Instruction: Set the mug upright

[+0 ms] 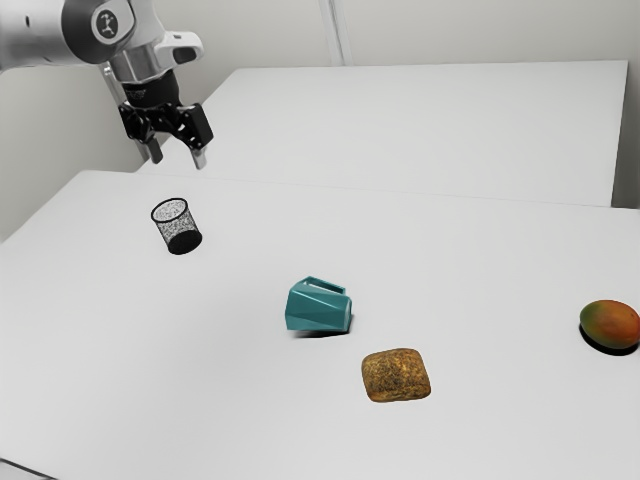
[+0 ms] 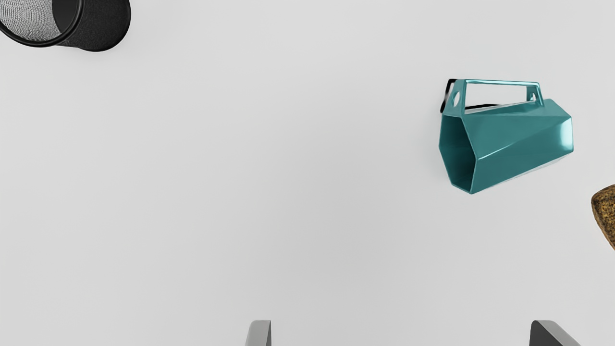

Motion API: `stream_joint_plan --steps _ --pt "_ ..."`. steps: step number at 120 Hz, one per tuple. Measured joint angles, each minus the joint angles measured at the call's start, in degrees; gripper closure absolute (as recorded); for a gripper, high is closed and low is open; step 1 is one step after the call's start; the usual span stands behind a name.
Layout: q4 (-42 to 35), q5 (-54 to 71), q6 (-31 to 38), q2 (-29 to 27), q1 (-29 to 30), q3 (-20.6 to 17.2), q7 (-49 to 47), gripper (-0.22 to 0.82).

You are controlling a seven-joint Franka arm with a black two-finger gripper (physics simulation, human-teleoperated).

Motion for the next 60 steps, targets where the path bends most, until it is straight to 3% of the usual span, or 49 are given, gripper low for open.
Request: stream_joint_plan --steps 31,60 --pt "-0.06 0.05 0.49 1.9 0.01 0.0 0.0 0.02" --pt "-6.27 -5.71 8.14 3.54 -0.48 0.46 1.08 0.02"
